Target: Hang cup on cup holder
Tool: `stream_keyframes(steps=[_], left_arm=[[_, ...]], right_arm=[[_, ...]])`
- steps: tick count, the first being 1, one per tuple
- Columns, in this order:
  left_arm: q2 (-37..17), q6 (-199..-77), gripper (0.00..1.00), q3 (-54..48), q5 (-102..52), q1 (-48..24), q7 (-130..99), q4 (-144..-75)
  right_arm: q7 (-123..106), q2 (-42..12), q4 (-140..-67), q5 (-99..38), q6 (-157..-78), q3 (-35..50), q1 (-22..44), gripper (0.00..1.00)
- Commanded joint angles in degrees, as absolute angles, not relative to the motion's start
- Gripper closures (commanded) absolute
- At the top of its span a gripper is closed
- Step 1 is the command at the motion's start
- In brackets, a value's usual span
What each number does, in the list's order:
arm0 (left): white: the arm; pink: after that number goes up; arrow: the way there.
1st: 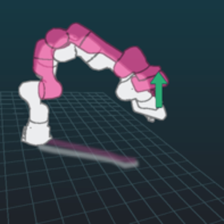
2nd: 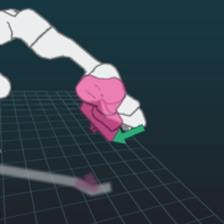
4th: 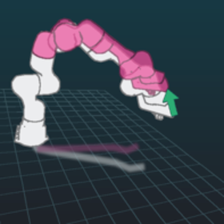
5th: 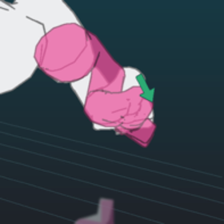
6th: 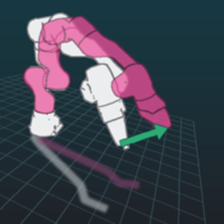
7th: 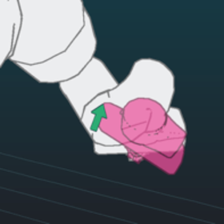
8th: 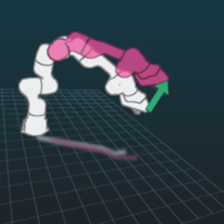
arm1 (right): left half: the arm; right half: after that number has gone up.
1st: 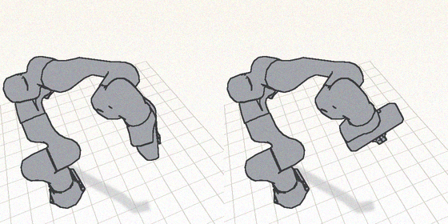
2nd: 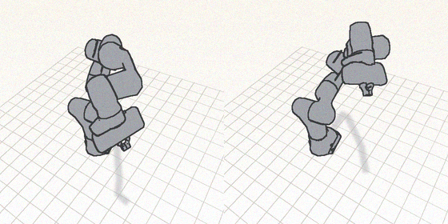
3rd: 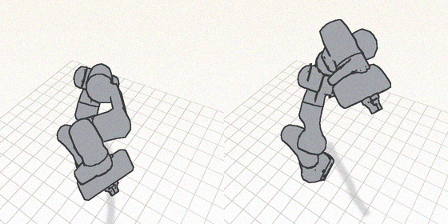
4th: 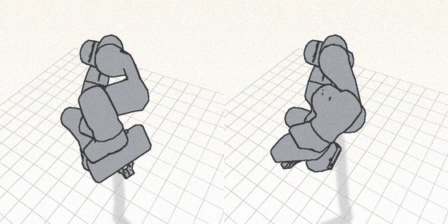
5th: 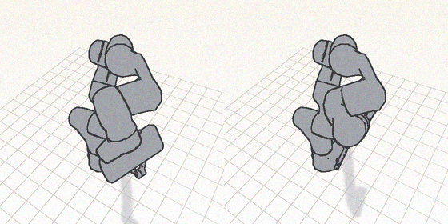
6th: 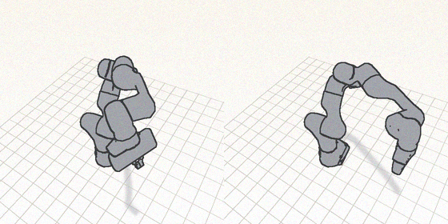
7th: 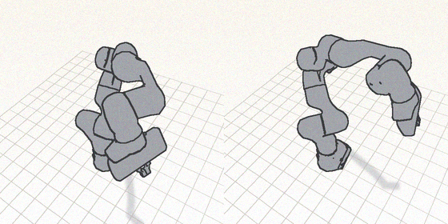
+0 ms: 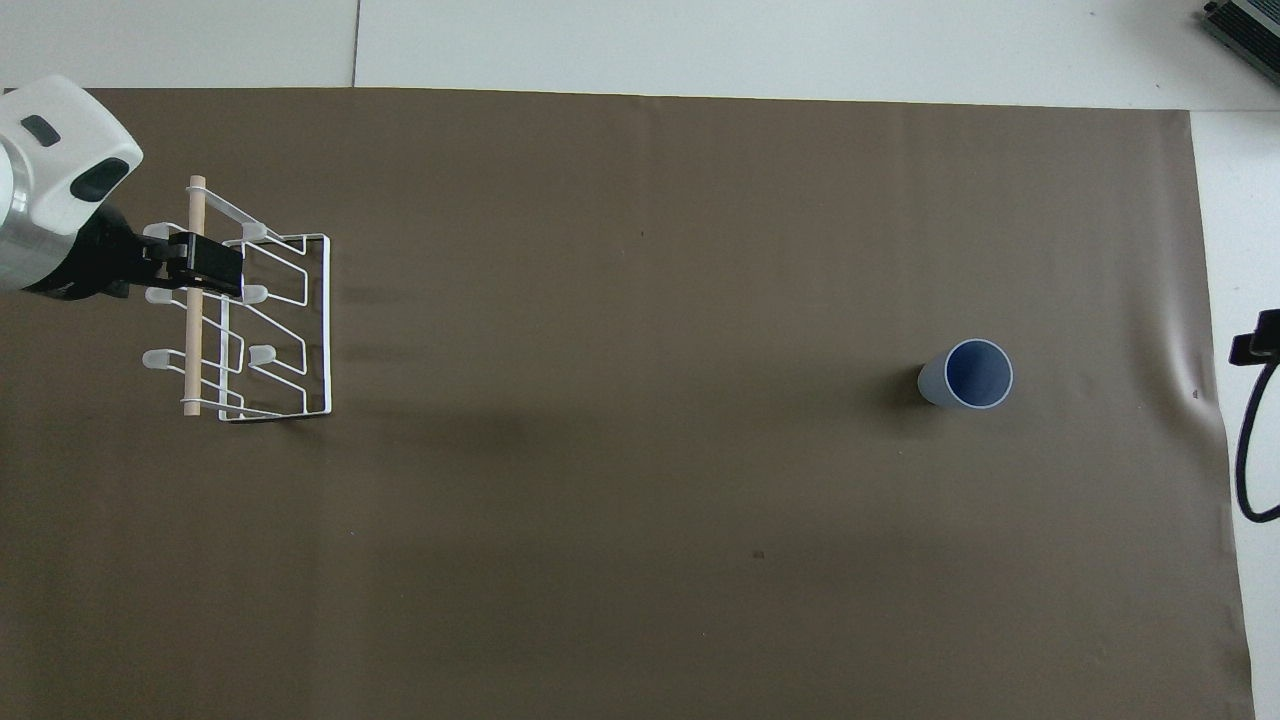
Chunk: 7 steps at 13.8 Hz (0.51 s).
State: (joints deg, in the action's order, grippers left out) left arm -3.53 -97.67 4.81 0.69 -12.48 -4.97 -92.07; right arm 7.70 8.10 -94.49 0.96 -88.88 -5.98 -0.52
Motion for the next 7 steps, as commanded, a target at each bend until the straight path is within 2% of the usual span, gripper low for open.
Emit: stream_keyframes(steps=[1,2,7], left_arm=[[-1.50,-98.79,0.00,4.92,1.41,-12.74,-4.74,-94.40],[-1.32,-98.70,0.00,4.92,1.41,-12.74,-4.83,-94.48],[-1.23,-98.35,0.00,5.01,1.41,-11.87,-4.92,-94.48]], right_arm=[[5.71,5.20,-90.29,0.53,-87.03,-5.98,-1.14,0.00],[5.63,4.05,-89.31,0.53,-86.40,-5.98,-0.97,0.00],[-0.09,5.97,-94.48,1.32,-90.18,-5.98,-0.26,0.00]])
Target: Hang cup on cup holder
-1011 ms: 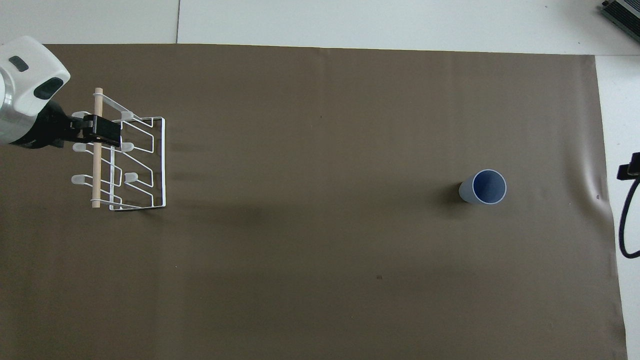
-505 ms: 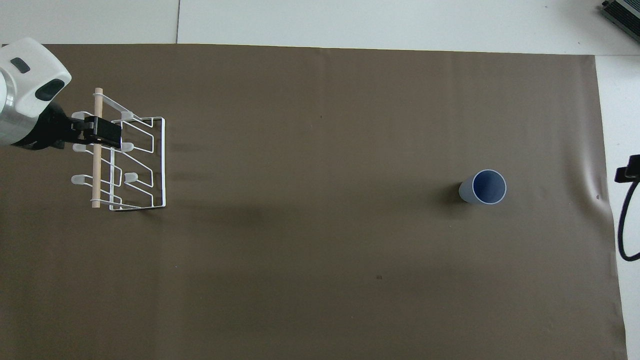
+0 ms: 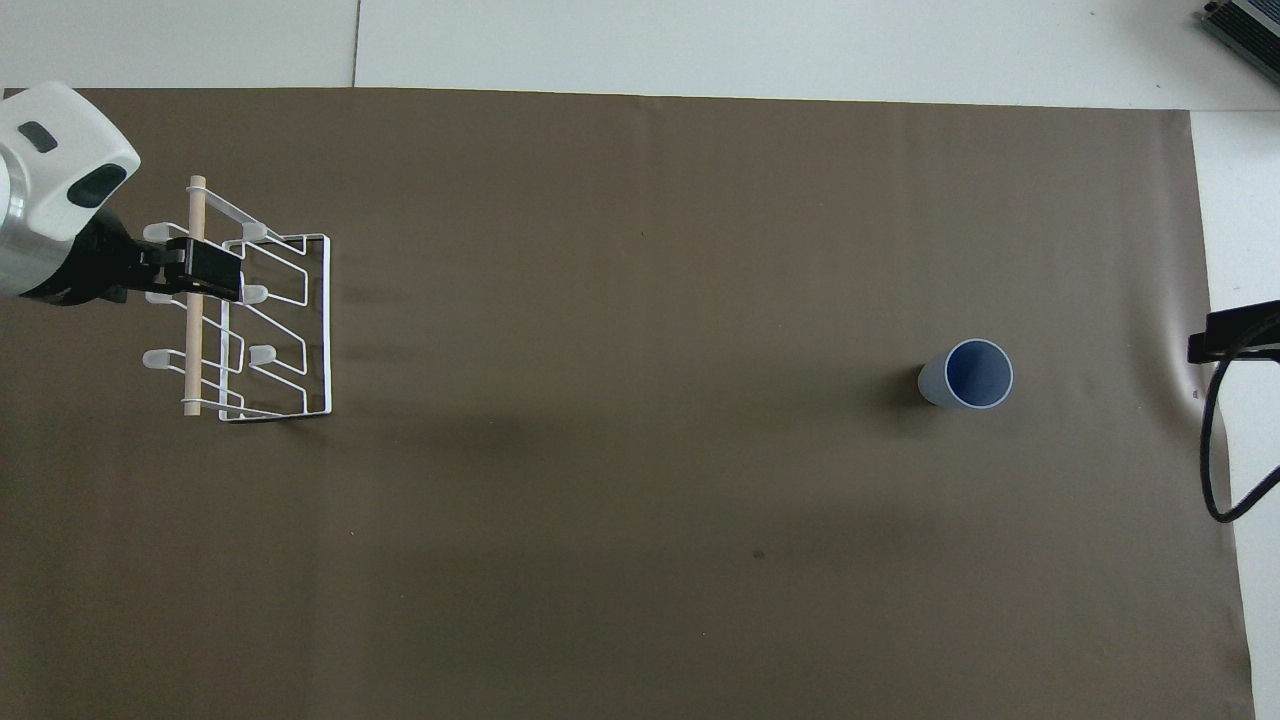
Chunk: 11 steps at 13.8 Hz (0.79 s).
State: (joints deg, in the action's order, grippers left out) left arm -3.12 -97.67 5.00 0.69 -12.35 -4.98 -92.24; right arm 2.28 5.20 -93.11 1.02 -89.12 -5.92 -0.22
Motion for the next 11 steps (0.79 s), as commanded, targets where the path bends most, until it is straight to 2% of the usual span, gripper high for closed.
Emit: stream_keyframes(steps=[1,11], left_arm=[[-1.23,-98.26,0.00,5.01,1.41,-11.78,-4.92,-94.48],[-1.32,-98.26,0.00,5.01,1.41,-11.51,-5.01,-94.57]], right_arm=[[-0.09,6.59,-95.44,1.32,-90.35,-5.89,-0.44,0.00],[-0.09,7.29,-97.02,1.32,-90.09,-5.80,-0.53,0.00]])
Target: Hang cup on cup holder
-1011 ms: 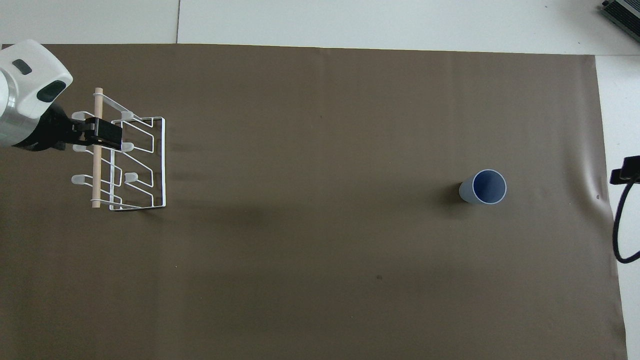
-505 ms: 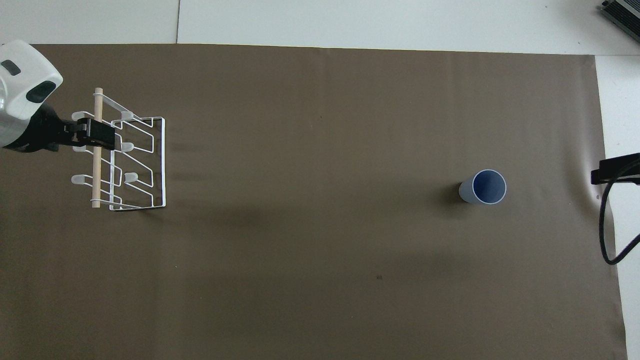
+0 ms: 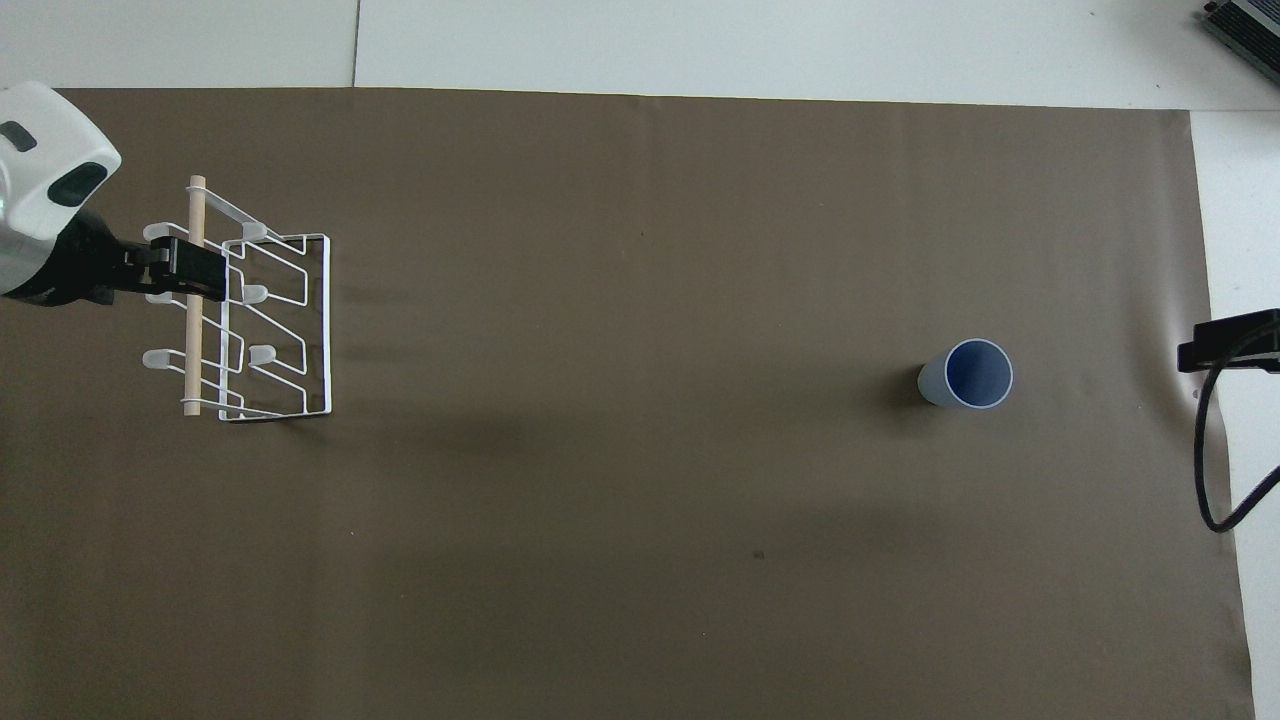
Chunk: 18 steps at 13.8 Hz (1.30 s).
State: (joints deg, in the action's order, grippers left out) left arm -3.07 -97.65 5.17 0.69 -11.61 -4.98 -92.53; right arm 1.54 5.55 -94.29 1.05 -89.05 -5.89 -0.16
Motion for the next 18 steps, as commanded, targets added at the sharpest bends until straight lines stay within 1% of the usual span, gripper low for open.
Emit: stream_keyframes(steps=[1,6,7,10,12,15,16,18], left_arm=[[-1.32,-98.17,0.00,5.01,1.41,-11.51,-5.01,-94.57],[-1.32,-98.00,0.00,5.01,1.41,-11.43,-5.01,-94.57],[-1.32,-98.17,0.00,5.01,1.41,-11.43,-5.01,-94.57],[-1.32,-98.17,0.00,5.01,1.41,-11.43,-5.01,-94.57],[-1.23,-98.17,0.00,5.01,1.41,-11.51,-5.10,-94.57],[-1.23,-98.17,0.00,5.01,1.41,-11.43,-5.10,-94.57],[-1.23,-98.17,0.00,5.01,1.41,-11.34,-5.10,-94.57],[-1.23,-98.17,0.00,5.01,1.41,-11.42,-5.10,-94.57]], right_arm=[[-0.09,7.99,-98.25,1.32,-91.57,-5.80,-0.44,0.00],[-0.79,8.26,-104.48,1.06,-98.86,-5.80,-0.18,0.00],[-0.79,7.91,-106.33,0.71,-101.40,-5.80,-0.18,0.00],[-0.70,6.51,-114.15,0.62,-112.56,-5.80,2.10,0.00],[-0.88,4.67,-117.23,0.62,-117.14,-5.80,2.63,0.00],[-4.11,0.28,-118.65,0.53,-119.35,-5.80,2.90,0.00],[-5.70,-0.78,-119.44,0.53,-121.88,-5.80,2.99,0.00],[-7.98,-1.40,-121.98,0.53,-125.67,-5.80,2.64,0.00]])
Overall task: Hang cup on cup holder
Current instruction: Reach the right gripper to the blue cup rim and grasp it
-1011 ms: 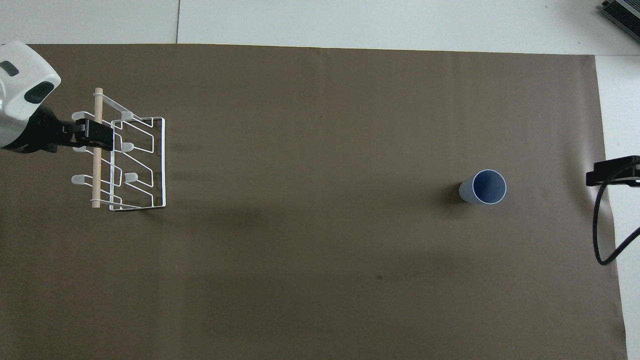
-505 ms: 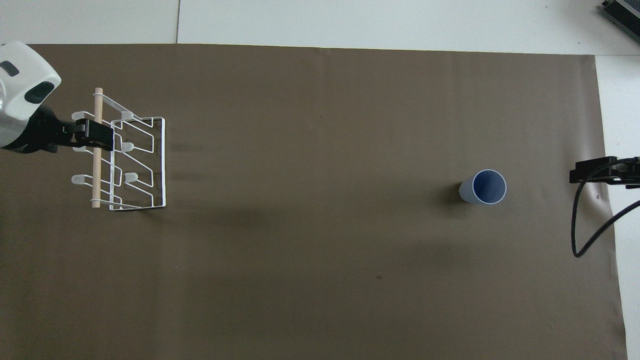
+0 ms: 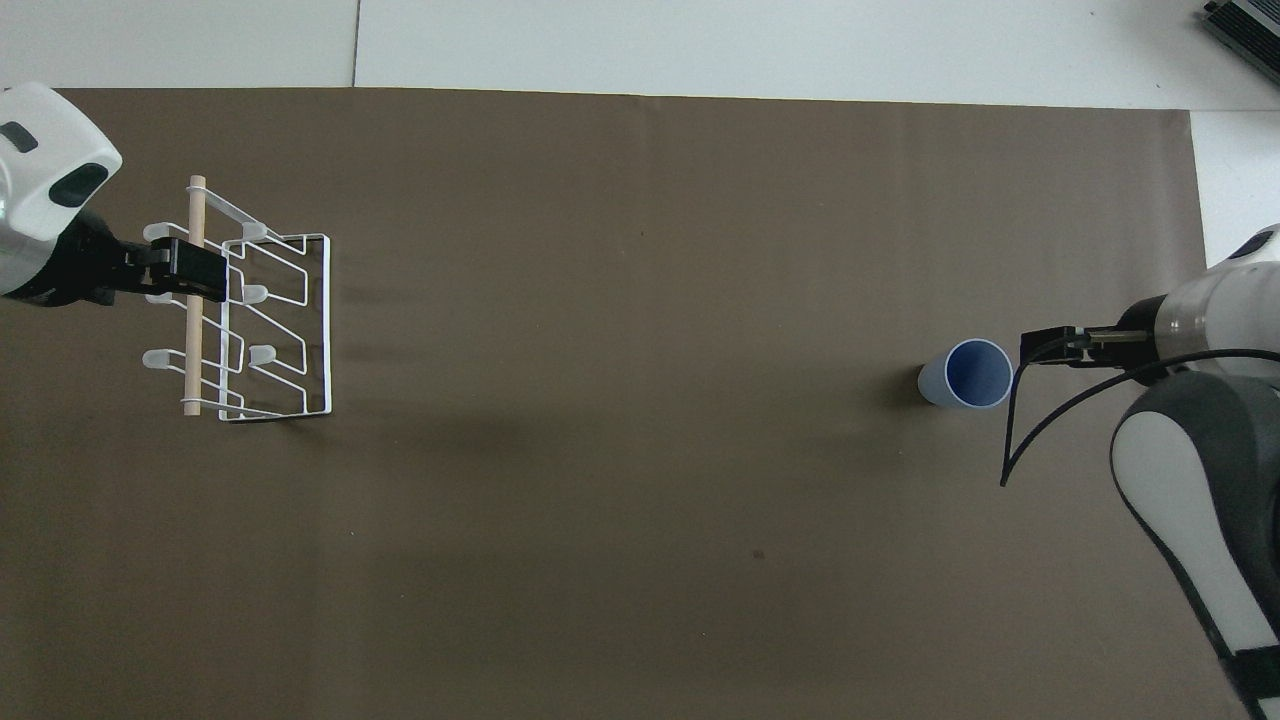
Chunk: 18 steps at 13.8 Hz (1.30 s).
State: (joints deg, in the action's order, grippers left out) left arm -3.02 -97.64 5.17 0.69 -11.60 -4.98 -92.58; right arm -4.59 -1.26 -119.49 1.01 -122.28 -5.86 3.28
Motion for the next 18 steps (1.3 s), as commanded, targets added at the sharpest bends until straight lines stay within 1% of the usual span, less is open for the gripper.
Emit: stream_keyframes(steps=[1,3,6,10,11,12,13,14,15,18], left_arm=[[-1.14,-98.26,0.00,5.01,1.41,-11.43,-5.10,-94.57],[-0.97,-98.26,0.00,5.01,1.41,-11.34,-5.10,-94.57],[-0.97,-98.09,0.00,5.01,1.41,-10.64,-5.10,-94.66],[-0.97,-98.17,0.00,5.01,1.41,-10.28,-5.10,-94.66],[-0.97,-98.09,0.00,5.01,1.41,-10.28,-5.10,-94.66],[-0.97,-98.09,0.00,5.01,1.41,-10.37,-5.10,-94.66],[-0.97,-98.09,0.00,5.01,1.41,-10.37,-5.10,-94.66],[-0.97,-98.09,0.00,5.01,1.41,-10.28,-5.10,-94.66],[-0.97,-98.09,0.00,5.01,1.41,-10.28,-5.10,-94.66],[-0.97,-98.09,0.00,5.01,1.41,-10.28,-5.10,-94.66]], right_arm=[[-10.26,-1.49,-122.60,0.44,-126.38,-5.80,2.20,0.00],[-11.69,-2.02,-122.78,0.44,-126.82,-5.80,1.67,0.00],[-11.43,-3.08,-123.13,-2.53,-130.07,-5.80,1.93,0.00],[-11.78,-3.87,-123.31,-3.95,-130.34,-5.80,1.84,0.00],[-11.78,-3.95,-123.66,-3.96,-130.60,-5.80,1.76,0.06],[-11.86,-4.04,-124.36,-3.96,-132.43,-5.80,1.76,0.23],[-11.95,-3.96,-125.24,-3.96,-133.84,-5.80,1.76,0.51],[-11.78,-3.96,-125.33,-3.96,-133.94,-5.80,1.76,0.84],[-11.69,-3.96,-125.33,-3.96,-133.95,-5.80,1.76,1.00],[-11.25,-4.04,-124.98,-3.96,-133.51,-5.80,1.85,1.00]])
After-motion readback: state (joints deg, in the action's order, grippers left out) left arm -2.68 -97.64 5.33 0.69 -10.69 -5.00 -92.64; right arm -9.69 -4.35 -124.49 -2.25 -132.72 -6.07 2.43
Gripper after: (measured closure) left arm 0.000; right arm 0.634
